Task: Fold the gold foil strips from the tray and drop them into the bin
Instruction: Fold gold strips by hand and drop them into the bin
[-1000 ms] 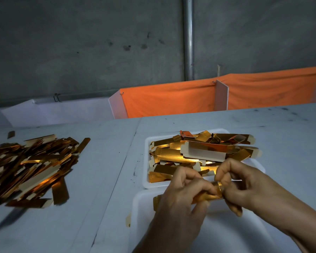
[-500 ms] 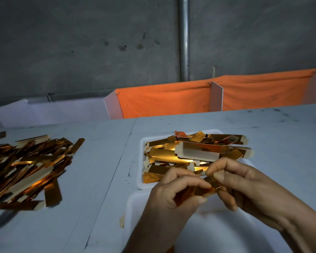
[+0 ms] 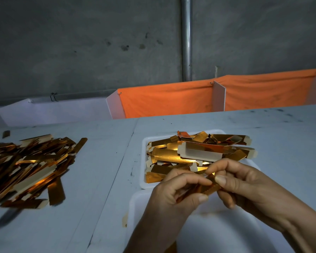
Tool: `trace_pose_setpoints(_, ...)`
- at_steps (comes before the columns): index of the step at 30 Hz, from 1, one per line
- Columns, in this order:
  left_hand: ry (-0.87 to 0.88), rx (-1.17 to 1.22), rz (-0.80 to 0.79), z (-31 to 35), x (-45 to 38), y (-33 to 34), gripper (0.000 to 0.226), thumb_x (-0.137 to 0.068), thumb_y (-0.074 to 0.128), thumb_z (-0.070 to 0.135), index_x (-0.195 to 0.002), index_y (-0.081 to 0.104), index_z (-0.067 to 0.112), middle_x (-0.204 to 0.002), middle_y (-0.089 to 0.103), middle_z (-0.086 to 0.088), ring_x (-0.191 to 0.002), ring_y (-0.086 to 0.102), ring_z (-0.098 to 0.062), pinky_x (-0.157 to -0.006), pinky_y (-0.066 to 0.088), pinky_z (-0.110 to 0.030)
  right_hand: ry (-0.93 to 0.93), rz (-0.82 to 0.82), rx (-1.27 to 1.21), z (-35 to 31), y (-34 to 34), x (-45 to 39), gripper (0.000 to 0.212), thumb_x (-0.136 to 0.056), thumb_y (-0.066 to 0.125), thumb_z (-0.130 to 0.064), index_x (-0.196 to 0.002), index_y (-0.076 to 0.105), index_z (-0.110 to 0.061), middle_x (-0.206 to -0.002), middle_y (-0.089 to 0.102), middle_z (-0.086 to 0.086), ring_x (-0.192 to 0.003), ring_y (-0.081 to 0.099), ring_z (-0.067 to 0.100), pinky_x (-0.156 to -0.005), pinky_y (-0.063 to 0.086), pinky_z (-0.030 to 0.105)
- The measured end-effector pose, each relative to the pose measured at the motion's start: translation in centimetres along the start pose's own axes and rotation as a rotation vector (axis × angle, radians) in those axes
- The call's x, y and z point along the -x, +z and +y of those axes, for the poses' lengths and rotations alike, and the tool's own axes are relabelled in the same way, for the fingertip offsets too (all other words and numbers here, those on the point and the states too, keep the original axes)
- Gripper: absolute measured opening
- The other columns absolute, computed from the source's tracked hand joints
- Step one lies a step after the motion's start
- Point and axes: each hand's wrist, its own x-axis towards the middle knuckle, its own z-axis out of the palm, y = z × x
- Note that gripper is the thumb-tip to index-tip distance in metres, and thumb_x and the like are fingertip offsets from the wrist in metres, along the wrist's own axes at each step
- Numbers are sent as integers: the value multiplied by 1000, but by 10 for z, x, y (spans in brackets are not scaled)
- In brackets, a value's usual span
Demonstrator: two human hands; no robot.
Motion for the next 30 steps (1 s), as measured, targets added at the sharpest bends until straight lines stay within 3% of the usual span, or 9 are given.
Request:
trace_pose_setpoints(2, 17, 14, 2, -1, 0, 1, 26, -74, 66, 35, -99, 70, 41, -107, 59, 12, -109, 58, -10, -90, 48, -21, 12, -5, -20, 0, -1, 0, 17, -70, 73, -18, -85, 72, -10, -72, 55, 14, -44, 44, 14, -45, 41, 20)
trace_pose_setpoints(6, 32, 31, 10, -2, 0, 2, 26, -74, 67, 30, -98, 68, 41, -106, 59, 11, -108, 60, -11, -90, 48, -21, 56, -10, -23, 2, -1, 0, 58, -46, 93, -41, -88, 69, -10, -68, 51, 12, -43, 42, 15, -44, 36, 21)
trace_pose_setpoints(9, -19, -20, 54, 2, -1, 5, 36, -72, 68, 29, -99, 59, 49, -106, 61, 17, -107, 58, -3, -87, 47, -16, 146, -29, -82, 4, 0, 0, 61, -54, 88, -52, -90, 66, -7, -63, 53, 12, -47, 51, 19, -45, 43, 23)
trace_pose_setpoints(13, 49, -289, 99, 9, 0, 13, 40, -74, 61, 39, -106, 45, 55, -110, 48, 34, -112, 43, 11, -81, 39, -2, 317, -107, -148, 6, -4, 0, 71, -71, 69, -63, -111, 67, -5, -90, 68, 26, -72, 69, 29, -59, 55, 31)
trace_pose_setpoints(18, 318, -469, 162, 8, -1, 19, 28, -76, 61, 10, -102, 65, 21, -113, 61, 12, -120, 46, -3, -99, 40, -19, 264, -170, -189, 4, -11, 3, 71, -58, 90, -36, -119, 64, -9, -108, 65, 26, -92, 69, 32, -80, 56, 41)
trace_pose_setpoints(21, 317, -363, 215, 8, -1, 20, 31, -70, 57, 3, -94, 65, 20, -126, 55, 8, -127, 42, -4, -98, 38, -11, 203, -155, -195, 4, -11, 2, 77, -56, 92, -23, -126, 60, -14, -108, 67, 14, -98, 66, 28, -91, 53, 45)
trace_pose_setpoints(25, 32, 59, 338, 9, -3, 15, 38, -61, 73, 36, -97, 62, 32, -117, 57, 18, -115, 55, -3, -90, 46, -18, 156, -168, 78, 3, 1, 1, 56, -66, 83, -11, -117, 66, -25, -101, 68, 5, -95, 65, 19, -82, 53, 30)
trace_pose_setpoints(27, -66, 273, 333, 4, -5, 14, 48, -58, 80, 24, -100, 57, 21, -102, 68, 10, -99, 65, -8, -79, 53, -24, 158, -155, 422, 8, 9, -2, 42, -68, 82, -15, -102, 69, -36, -89, 67, -6, -89, 65, 11, -78, 52, 22)
trace_pose_setpoints(30, -104, 232, 349, -1, -6, 14, 42, -63, 75, 21, -99, 55, 18, -95, 71, 8, -94, 68, -12, -76, 56, -30, 180, -127, 772, 16, 21, -8, 34, -70, 83, -22, -84, 64, -47, -83, 66, -16, -86, 64, 2, -76, 53, 20)
